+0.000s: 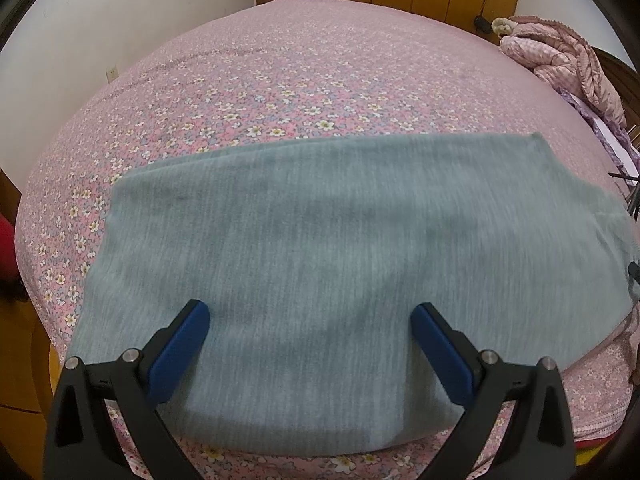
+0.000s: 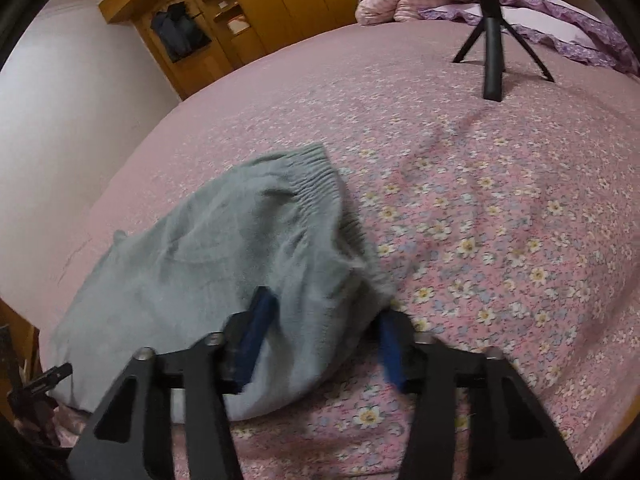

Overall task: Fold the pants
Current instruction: 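Lift the grey waistband with the right gripper and fold it over the pants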

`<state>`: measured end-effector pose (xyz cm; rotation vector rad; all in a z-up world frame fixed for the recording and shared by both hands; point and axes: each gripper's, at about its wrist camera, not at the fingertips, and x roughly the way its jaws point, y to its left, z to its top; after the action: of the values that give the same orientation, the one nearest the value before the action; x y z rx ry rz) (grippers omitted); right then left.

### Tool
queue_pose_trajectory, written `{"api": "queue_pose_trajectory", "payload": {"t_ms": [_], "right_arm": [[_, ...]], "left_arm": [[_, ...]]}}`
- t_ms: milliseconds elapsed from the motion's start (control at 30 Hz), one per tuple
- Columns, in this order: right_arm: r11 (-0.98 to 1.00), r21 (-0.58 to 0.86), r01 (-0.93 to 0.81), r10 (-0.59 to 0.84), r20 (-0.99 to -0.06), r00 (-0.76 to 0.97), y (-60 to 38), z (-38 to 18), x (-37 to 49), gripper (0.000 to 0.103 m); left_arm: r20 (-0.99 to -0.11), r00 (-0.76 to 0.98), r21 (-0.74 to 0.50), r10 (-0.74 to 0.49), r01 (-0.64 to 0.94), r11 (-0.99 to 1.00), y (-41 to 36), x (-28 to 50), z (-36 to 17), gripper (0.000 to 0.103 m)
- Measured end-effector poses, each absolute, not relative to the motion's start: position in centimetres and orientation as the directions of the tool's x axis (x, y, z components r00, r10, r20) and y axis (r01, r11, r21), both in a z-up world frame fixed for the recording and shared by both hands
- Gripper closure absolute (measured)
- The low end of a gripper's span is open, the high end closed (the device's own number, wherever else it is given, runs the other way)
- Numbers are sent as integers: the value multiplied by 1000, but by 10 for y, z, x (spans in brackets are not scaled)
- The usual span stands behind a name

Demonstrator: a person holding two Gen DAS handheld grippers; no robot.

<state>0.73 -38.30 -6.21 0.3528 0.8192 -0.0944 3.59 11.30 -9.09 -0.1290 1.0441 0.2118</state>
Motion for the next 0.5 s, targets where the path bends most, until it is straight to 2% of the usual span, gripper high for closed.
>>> {"api": "queue_pose_trajectory", "payload": {"t_ms": [33, 67, 133, 233, 500], "right_arm": [[923, 326, 204, 100, -717, 690, -387, -62, 6, 83], [910, 363, 199, 128, -704, 698, -388, -60, 4, 85], [904, 385, 184, 143, -680, 719, -388, -58, 1, 85], [915, 352, 198, 125, -713, 690, -390, -63, 2, 85], [835, 502, 225, 221, -680, 699, -415, -74, 3, 85]], "left_arm": [[-868, 483, -3, 114, -235, 972, 112, 36, -91, 0], [-868, 482, -2, 115, -236, 972, 112, 37, -91, 0], [-870, 479, 0, 116, -236, 972, 112, 37, -91, 0], [-872, 476, 2, 118, -237, 971, 112, 38, -91, 0], [-871, 477, 4, 120, -236, 972, 112, 38, -93, 0]]}}
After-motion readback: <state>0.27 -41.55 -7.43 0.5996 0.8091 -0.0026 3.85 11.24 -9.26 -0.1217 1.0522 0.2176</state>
